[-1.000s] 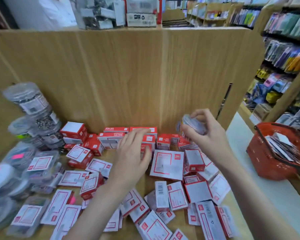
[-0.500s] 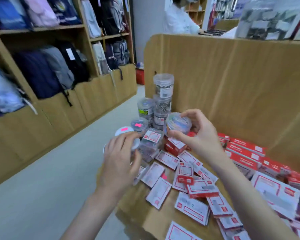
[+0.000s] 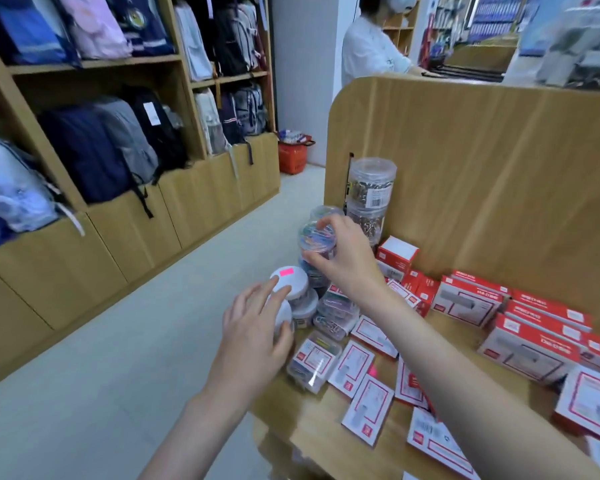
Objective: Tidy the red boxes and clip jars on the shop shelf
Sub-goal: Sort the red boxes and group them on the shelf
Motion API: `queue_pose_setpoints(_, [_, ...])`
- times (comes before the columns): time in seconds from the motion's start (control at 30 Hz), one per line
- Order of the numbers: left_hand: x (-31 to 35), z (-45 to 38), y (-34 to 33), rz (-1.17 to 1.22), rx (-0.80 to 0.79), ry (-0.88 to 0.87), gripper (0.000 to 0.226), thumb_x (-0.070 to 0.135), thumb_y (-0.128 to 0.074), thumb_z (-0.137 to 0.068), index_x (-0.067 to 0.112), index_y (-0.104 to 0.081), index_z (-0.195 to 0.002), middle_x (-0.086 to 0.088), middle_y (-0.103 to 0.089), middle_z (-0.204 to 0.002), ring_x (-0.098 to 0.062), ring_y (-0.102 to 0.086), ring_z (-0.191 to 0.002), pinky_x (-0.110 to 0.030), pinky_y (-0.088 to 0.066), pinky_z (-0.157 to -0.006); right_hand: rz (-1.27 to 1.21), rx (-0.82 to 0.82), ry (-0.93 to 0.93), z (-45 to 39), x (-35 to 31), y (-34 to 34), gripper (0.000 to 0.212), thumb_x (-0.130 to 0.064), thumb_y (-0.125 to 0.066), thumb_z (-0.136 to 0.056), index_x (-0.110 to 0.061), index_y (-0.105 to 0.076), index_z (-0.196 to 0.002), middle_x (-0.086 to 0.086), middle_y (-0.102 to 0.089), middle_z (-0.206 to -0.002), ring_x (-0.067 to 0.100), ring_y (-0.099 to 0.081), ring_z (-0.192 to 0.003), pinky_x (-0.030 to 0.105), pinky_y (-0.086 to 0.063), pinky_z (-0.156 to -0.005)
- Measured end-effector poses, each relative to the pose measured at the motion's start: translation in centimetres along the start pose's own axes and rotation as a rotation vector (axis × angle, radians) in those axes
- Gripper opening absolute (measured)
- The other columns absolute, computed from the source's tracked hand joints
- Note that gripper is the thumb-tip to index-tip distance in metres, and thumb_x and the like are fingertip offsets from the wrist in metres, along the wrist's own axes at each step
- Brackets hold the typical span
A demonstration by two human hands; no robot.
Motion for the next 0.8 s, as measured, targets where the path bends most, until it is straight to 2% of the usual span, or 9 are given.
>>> queue_pose_setpoints(0.17, [-0.5, -0.3, -0.2, 0.042, -0.003, -0.015, 0.046, 0.031, -0.038, -0.078, 0.015, -0.058, -0.116, -0.005, -0.056, -0.127, -0.018, -0.038, -0.114, -0.040, -0.036, -0.091, 0.108, -0.079, 0.001, 0.4, 0.7, -1.0, 0.037, -0.026, -0.063, -0.085, -0.007, -0.050, -0.113, 0.010, -0.043, -0.120, 0.029, -0.042, -0.112, 0.034, -0.036, -0.093])
queue_pose_setpoints(0.27, [-0.2, -0.6, 0.3, 0.088, 0.021, -0.038, 0.043, 0.030, -0.037, -0.081, 0.015, -0.057, -0.116, -0.002, -0.056, -0.125, -0.015, -0.040, -0.114, -0.031, -0.032, -0.095, 0.058, 0.024, 0.015, 1.3, -0.1, 1.0, 0.036, -0.022, -0.061, -0.086, -0.007, -0.053, -0.117, 0.011, -0.044, -0.123, 0.026, -0.041, -0.119, 0.029, -0.032, -0.099])
queue_pose_setpoints(0.37, [1.3, -1.6, 0.8, 0.172, 0.056, -0.092, 0.041, 0.026, -0.037, -0.083, 0.013, -0.058, -0.116, -0.001, -0.057, -0.122, -0.014, -0.044, -0.112, -0.026, -0.030, -0.096, 0.018, 0.170, 0.015, 3.5, 0.1, 4.3, 0.021, -0.012, -0.061, -0.085, -0.007, -0.060, -0.104, 0.007, -0.050, -0.112, 0.023, -0.048, -0.108, 0.023, -0.032, -0.092])
queue_pose_setpoints(0.43, [2.9, -2.5, 0.5, 0.216, 0.042, -0.138, 0.042, 0.025, -0.038, -0.083, 0.012, -0.058, -0.117, -0.001, -0.057, -0.121, -0.012, -0.044, -0.112, -0.024, -0.029, -0.097, 0.034, 0.203, -0.052, 5.5, 1.1, 6.6, 0.014, -0.009, -0.060, -0.084, -0.010, -0.061, -0.098, 0.001, -0.048, -0.108, 0.023, -0.050, -0.103, 0.025, -0.035, -0.089])
queue_pose_setpoints(0.53, [6.1, -3.9, -1.1, 0.280, -0.028, -0.200, 0.047, 0.029, -0.037, -0.082, 0.013, -0.056, -0.122, -0.001, -0.056, -0.125, -0.011, -0.042, -0.115, -0.022, -0.026, -0.099, 0.106, 0.285, -0.137, 8.9, 3.6, 10.7, 0.011, -0.011, -0.058, -0.084, -0.013, -0.061, -0.094, -0.002, -0.048, -0.105, 0.022, -0.051, -0.101, 0.026, -0.036, -0.088])
queue_pose_setpoints(0.63, [10.2, -4.7, -3.6, 0.326, -0.108, -0.295, 0.048, 0.030, -0.036, -0.083, 0.015, -0.054, -0.125, 0.001, -0.054, -0.128, -0.011, -0.041, -0.117, -0.022, -0.025, -0.100, 0.207, 0.383, -0.236, 12.9, 6.3, 15.2, 0.019, -0.016, -0.053, -0.079, -0.009, -0.062, -0.095, 0.003, -0.052, -0.103, 0.021, -0.053, -0.098, 0.022, -0.035, -0.085])
queue_pose_setpoints(0.7, [13.1, -4.8, -5.2, 0.376, -0.155, -0.358, 0.048, 0.028, -0.036, -0.083, 0.014, -0.055, -0.124, -0.001, -0.054, -0.127, -0.010, -0.041, -0.116, -0.024, -0.026, -0.100, 0.267, 0.426, -0.330, 15.7, 8.1, 17.9, 0.020, -0.013, -0.054, -0.078, -0.008, -0.062, -0.096, 0.004, -0.052, -0.103, 0.023, -0.054, -0.096, 0.026, -0.038, -0.086])
queue_pose_setpoints(0.8, [17.2, -4.9, -7.4, 0.423, -0.209, -0.461, 0.049, 0.026, -0.037, -0.081, 0.010, -0.056, -0.123, -0.004, -0.056, -0.126, -0.011, -0.042, -0.116, -0.025, -0.026, -0.100, 0.345, 0.459, -0.465, 19.6, 11.0, 21.5, 0.021, 0.000, -0.061, -0.076, -0.004, -0.063, -0.096, 0.015, -0.054, -0.103, 0.034, -0.055, -0.097, 0.043, -0.045, -0.086])
Point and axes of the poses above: each hand's wrist, its own z-axis away from the middle knuckle, its own y-axis out of the back of the hand, x = y × z, the point moved 2 cm from there along -z, towards the middle knuckle
